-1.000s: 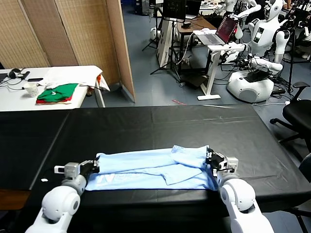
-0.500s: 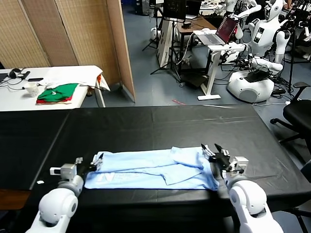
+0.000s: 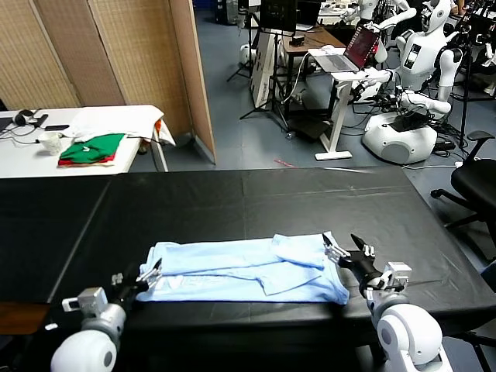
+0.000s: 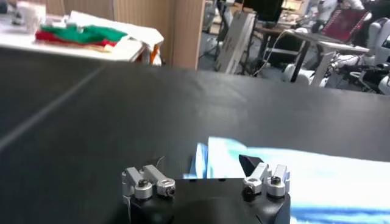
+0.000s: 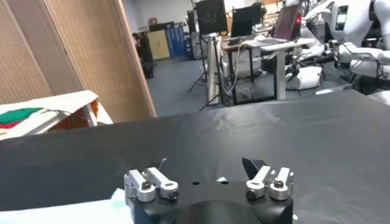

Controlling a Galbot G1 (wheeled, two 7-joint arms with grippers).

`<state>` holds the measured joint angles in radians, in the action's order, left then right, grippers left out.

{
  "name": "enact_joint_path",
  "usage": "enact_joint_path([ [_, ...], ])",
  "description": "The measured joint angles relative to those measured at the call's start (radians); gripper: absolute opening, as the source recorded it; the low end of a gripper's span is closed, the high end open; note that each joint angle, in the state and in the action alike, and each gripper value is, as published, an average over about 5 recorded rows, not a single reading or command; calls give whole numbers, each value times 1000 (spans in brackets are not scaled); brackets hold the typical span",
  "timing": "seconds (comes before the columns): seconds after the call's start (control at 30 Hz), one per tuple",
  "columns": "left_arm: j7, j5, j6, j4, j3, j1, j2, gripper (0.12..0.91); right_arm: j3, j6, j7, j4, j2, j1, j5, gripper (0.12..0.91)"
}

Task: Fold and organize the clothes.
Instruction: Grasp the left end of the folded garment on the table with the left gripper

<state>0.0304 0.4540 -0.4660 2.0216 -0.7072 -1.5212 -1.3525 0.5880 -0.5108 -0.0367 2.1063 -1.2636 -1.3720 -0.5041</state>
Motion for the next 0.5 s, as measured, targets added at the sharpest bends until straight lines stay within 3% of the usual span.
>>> enact_joint_path([
  [0.27,-28,-31,26,-21,12,-5,-42,870,0,4,0,4,-7,0,2,907],
  [0.37,-32,-39,28,-22,20,-4,-52,759,-2,5,1,6,-9,1,3,907],
  [0.5,-27,-37,26,-26,24,-2,-61,511,-3,6,1,9,-11,4,3,907],
])
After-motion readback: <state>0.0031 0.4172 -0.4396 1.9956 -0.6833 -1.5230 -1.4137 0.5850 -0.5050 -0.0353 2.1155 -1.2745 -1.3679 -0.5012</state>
